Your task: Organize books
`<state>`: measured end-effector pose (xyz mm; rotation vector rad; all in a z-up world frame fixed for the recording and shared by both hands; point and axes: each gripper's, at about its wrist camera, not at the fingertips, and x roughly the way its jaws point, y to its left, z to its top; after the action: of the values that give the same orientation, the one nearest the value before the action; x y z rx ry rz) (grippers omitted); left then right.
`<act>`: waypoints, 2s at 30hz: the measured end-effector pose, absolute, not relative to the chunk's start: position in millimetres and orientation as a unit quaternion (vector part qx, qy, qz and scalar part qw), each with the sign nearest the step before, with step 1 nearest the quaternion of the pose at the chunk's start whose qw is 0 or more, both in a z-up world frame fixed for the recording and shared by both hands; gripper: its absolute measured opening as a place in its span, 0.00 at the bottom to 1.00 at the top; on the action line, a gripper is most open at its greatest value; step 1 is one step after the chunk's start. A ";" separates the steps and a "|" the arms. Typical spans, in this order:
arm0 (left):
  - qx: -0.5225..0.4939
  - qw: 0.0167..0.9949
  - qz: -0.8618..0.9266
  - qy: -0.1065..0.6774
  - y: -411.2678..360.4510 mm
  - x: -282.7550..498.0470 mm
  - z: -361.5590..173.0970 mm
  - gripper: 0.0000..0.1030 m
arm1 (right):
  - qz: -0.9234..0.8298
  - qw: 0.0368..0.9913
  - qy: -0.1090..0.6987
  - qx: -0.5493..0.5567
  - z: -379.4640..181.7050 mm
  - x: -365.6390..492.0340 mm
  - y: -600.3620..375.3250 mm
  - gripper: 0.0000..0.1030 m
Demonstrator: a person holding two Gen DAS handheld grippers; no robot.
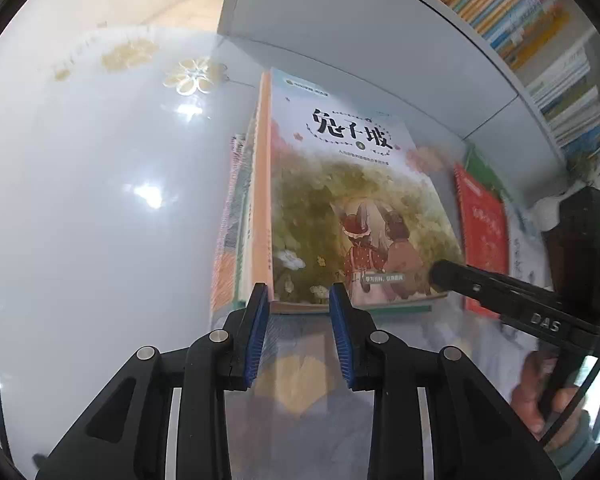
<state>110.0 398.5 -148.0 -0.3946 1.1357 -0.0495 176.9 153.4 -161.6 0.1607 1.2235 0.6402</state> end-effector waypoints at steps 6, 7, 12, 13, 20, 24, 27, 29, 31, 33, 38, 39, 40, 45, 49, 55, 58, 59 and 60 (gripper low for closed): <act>-0.165 0.849 -0.022 0.502 375.0 85.1 -108.5 0.27 | 0.276 0.778 0.558 0.080 -146.9 147.9 120.3 0.28; -0.158 0.853 -0.020 0.497 368.5 82.0 -101.6 0.27 | 0.273 0.781 0.555 0.083 -143.9 141.7 112.0 0.28; -0.094 0.875 -0.010 0.474 317.0 70.6 -61.0 0.27 | 0.251 0.797 0.538 0.108 -123.5 103.7 56.5 0.29; -0.080 0.880 -0.007 0.468 304.6 67.8 -53.4 0.27 | 0.248 0.798 0.537 0.113 -121.5 98.7 48.7 0.30; -0.025 0.894 -0.009 0.447 208.8 50.7 -20.4 0.27 | 0.233 0.809 0.519 0.148 -104.9 59.1 -35.6 0.41; -0.012 0.892 -0.018 0.451 149.9 47.6 -17.0 0.27 | 0.227 0.817 0.510 0.143 -93.7 39.9 -75.7 0.42; -0.008 0.891 -0.031 0.453 114.3 46.5 -15.2 0.27 | 0.213 0.830 0.499 0.131 -83.8 25.7 -107.9 0.48; 0.001 0.892 -0.032 0.450 91.8 45.4 -13.1 0.27 | 0.207 0.837 0.492 0.124 -78.4 19.5 -123.4 0.48; 0.011 0.893 -0.039 0.448 69.6 45.5 -11.5 0.27 | 0.192 0.847 0.483 0.112 -72.8 10.6 -145.0 0.48; 0.020 0.894 -0.042 0.446 50.6 45.6 -10.5 0.27 | 0.180 0.852 0.479 0.111 -70.2 6.3 -163.1 0.49; 0.062 0.899 -0.041 0.431 10.6 44.8 -6.6 0.27 | 0.161 0.854 0.475 0.138 -70.3 -1.7 -206.8 0.49; 0.067 0.899 -0.045 0.430 4.1 44.9 -5.8 0.27 | 0.158 0.854 0.474 0.145 -70.4 -2.9 -217.1 0.49; 0.069 0.899 -0.050 0.430 -1.6 45.2 -5.4 0.27 | 0.156 0.854 0.473 0.148 -69.6 -3.8 -222.0 0.49; 0.099 0.898 -0.048 0.427 -19.8 48.7 -12.0 0.28 | 0.153 0.855 0.469 0.161 -69.0 -3.1 -245.4 0.49; 0.127 0.886 -0.036 0.446 -22.9 59.1 -31.2 0.28 | 0.162 0.852 0.468 0.169 -72.5 3.2 -250.1 0.51; 0.129 0.864 -0.012 0.487 -5.0 82.1 -72.4 0.31 | 0.179 0.843 0.479 0.170 -88.1 27.7 -239.0 0.51; 0.105 0.844 -0.028 0.526 17.6 101.3 -103.7 0.38 | 0.166 0.839 0.496 0.148 -103.1 43.0 -227.1 0.51; 0.100 0.837 -0.032 0.537 23.5 106.4 -112.3 0.38 | 0.159 0.838 0.502 0.139 -109.4 47.2 -223.0 0.51; 0.093 0.829 -0.044 0.550 31.2 114.4 -122.3 0.38 | 0.154 0.836 0.509 0.131 -116.0 51.6 -219.7 0.51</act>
<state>114.4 31.2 -122.3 0.1963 1.1664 -0.0938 51.6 -219.7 -116.0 0.2780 1.0784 0.3253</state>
